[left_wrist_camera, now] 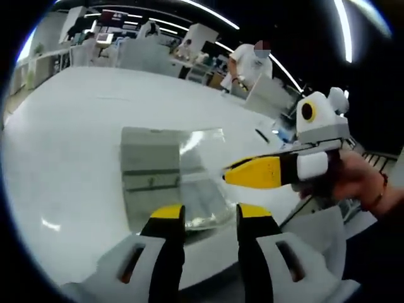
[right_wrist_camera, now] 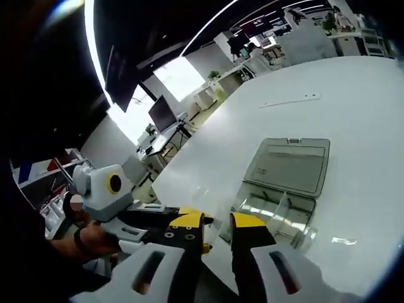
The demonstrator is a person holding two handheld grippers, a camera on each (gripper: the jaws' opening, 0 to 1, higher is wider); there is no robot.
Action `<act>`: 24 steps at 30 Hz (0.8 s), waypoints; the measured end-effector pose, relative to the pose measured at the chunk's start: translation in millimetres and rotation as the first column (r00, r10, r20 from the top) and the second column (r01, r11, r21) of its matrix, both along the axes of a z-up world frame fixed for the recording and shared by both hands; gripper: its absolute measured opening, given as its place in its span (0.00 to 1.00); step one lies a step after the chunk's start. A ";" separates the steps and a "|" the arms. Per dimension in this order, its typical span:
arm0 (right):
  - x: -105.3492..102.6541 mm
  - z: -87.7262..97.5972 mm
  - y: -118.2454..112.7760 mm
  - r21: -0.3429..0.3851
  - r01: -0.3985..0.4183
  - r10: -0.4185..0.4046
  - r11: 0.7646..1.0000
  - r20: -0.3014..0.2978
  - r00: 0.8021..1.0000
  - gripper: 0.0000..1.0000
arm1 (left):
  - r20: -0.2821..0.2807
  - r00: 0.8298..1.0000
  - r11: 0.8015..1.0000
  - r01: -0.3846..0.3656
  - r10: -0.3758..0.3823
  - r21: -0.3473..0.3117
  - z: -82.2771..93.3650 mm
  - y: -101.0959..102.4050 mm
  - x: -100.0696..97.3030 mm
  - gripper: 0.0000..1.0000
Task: Insert the divider into the dual guide fixture by aligning both edges with the guide slots and pushing it downward to the bottom, including one-sided entry, uneven engagement, binding, and posture correction.
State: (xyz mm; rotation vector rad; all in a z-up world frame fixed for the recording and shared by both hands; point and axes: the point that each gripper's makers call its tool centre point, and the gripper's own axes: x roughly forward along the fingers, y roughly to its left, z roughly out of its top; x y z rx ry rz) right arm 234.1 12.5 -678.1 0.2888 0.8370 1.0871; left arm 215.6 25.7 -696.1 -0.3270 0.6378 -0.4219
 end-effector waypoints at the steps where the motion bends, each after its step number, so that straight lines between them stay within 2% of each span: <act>1: 0.4 0.1 -0.2 0.003 0.004 -0.004 1.000 -0.003 1.000 0.11 | 0.000 1.000 1.000 0.005 -0.005 -0.004 -0.3 -0.9 0.0 0.30; 13: 5.5 0.3 -3.1 0.041 0.065 -0.063 0.997 -0.054 0.997 0.03 | 0.013 1.000 1.000 0.004 -0.003 -0.017 2.4 -6.2 2.7 0.30; 16: 8.2 3.1 -1.7 0.072 0.111 -0.105 0.991 -0.088 0.991 0.01 | 0.013 1.000 1.000 0.005 -0.005 -0.020 2.8 -8.9 2.0 0.30; 21: 11.0 0.4 -2.9 0.070 0.156 -0.146 0.985 -0.135 0.980 0.01 | 0.014 1.000 1.000 -0.004 0.004 -0.031 4.1 -8.4 3.6 0.30; 24: 11.5 -0.6 -4.4 0.056 0.163 -0.154 0.985 -0.135 0.979 0.01 | 0.016 1.000 1.000 0.001 0.000 -0.027 4.4 -8.6 2.8 0.30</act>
